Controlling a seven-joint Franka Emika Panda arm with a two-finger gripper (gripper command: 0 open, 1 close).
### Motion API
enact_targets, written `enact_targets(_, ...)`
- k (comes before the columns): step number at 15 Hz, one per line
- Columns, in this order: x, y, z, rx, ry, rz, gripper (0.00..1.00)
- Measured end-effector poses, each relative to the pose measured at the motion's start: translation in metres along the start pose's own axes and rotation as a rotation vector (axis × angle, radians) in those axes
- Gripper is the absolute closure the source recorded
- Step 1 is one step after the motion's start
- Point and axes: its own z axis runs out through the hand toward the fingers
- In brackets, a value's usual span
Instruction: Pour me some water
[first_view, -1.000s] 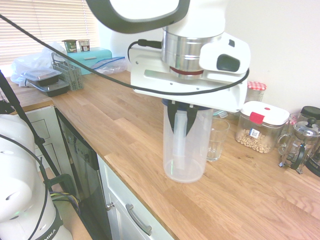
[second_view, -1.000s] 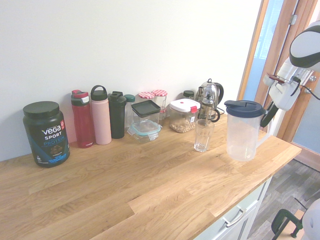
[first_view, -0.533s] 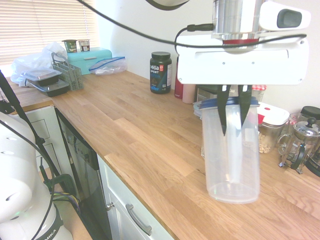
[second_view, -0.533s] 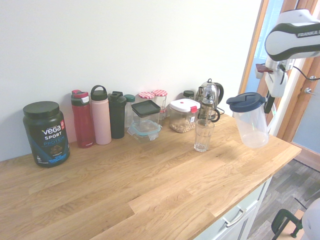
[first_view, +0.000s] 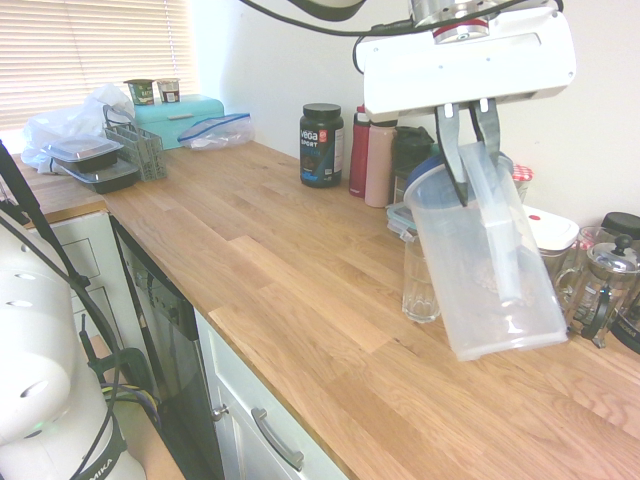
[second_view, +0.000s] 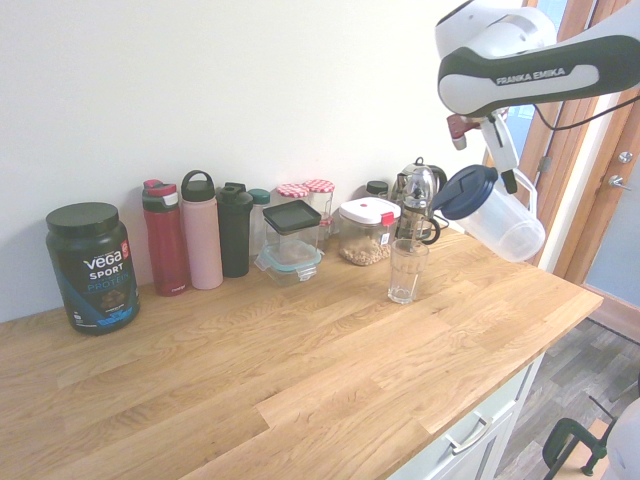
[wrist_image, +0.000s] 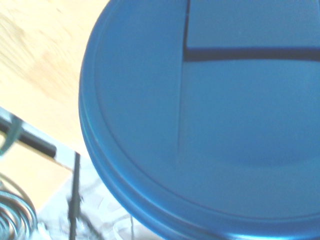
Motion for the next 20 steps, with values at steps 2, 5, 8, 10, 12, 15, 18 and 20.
enact_targets(2,0.021,-0.020,-0.002,-0.061,-0.042,-0.009,1.00)
enact_targets(5,0.033,-0.026,0.001,-0.129,-0.078,-0.019,1.00)
enact_targets(8,0.030,-0.019,0.003,-0.165,-0.098,-0.019,1.00)
enact_targets(10,0.030,-0.022,0.002,-0.171,-0.097,-0.027,1.00)
enact_targets(12,0.029,-0.022,-0.001,-0.168,-0.087,-0.028,1.00)
enact_targets(15,0.015,-0.005,-0.007,-0.034,-0.023,0.016,1.00)
enact_targets(18,0.006,0.025,0.010,0.157,0.027,0.102,1.00)
enact_targets(20,0.007,0.041,0.030,0.289,0.045,0.162,1.00)
